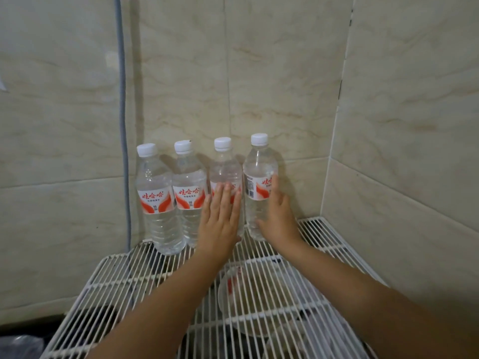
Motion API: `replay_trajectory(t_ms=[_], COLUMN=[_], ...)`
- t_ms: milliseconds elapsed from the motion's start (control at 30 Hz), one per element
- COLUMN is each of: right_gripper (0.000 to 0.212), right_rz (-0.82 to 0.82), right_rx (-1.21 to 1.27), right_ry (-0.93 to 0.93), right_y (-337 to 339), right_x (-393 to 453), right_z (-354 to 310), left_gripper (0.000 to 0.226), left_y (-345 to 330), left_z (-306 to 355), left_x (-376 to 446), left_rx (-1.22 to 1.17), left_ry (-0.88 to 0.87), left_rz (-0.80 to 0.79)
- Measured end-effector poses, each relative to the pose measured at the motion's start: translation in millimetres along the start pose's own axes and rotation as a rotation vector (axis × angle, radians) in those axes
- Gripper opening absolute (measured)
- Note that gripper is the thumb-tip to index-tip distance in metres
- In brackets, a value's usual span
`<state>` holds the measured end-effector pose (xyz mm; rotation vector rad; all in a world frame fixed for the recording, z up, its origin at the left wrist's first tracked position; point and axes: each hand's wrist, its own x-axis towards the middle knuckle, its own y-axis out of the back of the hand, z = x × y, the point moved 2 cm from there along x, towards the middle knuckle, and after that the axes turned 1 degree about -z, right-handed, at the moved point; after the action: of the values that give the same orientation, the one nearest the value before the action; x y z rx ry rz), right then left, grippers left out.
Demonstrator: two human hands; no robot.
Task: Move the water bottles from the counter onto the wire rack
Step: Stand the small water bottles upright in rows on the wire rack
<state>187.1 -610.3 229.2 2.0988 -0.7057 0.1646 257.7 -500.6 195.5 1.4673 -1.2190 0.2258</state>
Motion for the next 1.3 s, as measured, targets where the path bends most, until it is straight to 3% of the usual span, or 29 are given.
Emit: replay_trajectory(t_ms=[200, 600, 967, 1033, 1167, 1233, 1300], right_gripper=[0.094, 0.097, 0.1, 0.109, 0.105, 0.091, 0.074], right_rz=[0.041, -0.023, -0.047, -0.033, 0.108, 0.121, 0.108], right_rx=[0.111, -0.055, -0.141, -0.237, -0.54, -0.626, -0.635], right_ry=[0.011, 0.087, 0.224, 0.198, 0.221, 0.265, 0.334], right_y=[-6.6, -12.4, -17.5, -13.9, 1.0, 6.5, 11.9], right_x=[5.5, -7.2, -6.3, -8.1, -12.0, -16.6, -22.3], right_z=[-0.4, 10.3, 21.7, 19.4, 9.6, -7.1, -31.3], left_gripper=[0.155, 0.15, 0.148, 0.138, 0.075, 0.068, 0.068], left_y=[-8.8, -8.7, -3.8, -0.2, 29.0, 41.1, 55.1], left_z=[-0.9, -0.1, 2.0, -1.7, -18.3, -36.6, -61.9], left_x=[1.5, -10.0, -13.1, -15.4, -17.7, -24.2, -33.8], left_rx=[-0.063, -0.112, -0.09, -0.065, -0.091, -0.12, -0.124], left_ry=[0.024, -0.081, -0.063, -0.039, 0.016, 0.123, 0.229], left_rz=[-0.006, -0.022, -0.202, -0.252, -0.35, -0.464, -0.456])
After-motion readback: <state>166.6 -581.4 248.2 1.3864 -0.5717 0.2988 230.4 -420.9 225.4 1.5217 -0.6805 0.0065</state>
